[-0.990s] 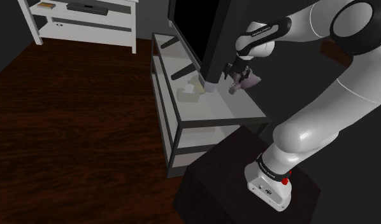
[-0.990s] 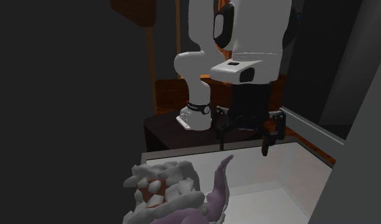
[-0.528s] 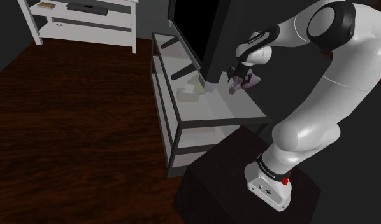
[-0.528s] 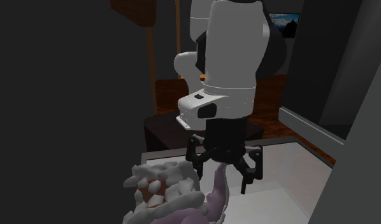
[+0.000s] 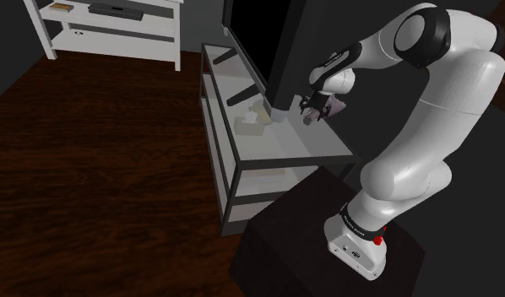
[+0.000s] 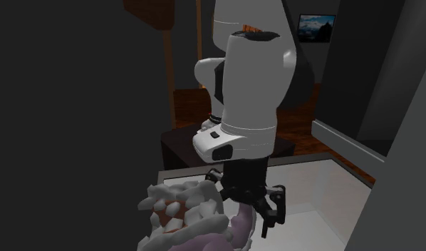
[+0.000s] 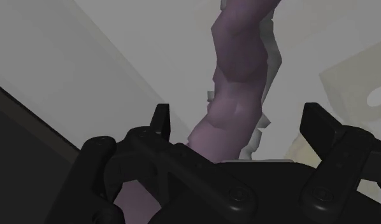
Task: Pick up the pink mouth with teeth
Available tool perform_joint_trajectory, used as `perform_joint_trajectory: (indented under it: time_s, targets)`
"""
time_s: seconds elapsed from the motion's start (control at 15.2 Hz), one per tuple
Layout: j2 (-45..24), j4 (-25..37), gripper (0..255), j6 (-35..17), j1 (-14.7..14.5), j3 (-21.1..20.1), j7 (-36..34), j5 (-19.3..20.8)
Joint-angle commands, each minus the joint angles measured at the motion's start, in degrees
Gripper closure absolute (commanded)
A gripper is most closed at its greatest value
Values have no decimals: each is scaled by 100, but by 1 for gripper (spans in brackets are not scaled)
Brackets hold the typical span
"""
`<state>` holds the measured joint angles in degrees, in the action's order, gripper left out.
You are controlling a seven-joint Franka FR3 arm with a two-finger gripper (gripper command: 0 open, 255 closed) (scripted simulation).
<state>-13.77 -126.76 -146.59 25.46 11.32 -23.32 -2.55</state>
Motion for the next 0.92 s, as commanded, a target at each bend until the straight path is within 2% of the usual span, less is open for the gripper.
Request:
perform_joint_trajectory:
  time_s: [0.0, 0.07, 0.13, 0.73, 0.86]
  targets:
    - [-70, -20, 0, -90, 9, -10, 17, -25]
    - [-70, -19, 0, -90, 9, -10, 18, -25]
    - [-75, -21, 255, -97, 9, -11, 18, -27]
    - [-71, -19, 255, -90, 9, -10, 18, -26]
    - [49, 1, 255, 47, -4, 8, -9, 16]
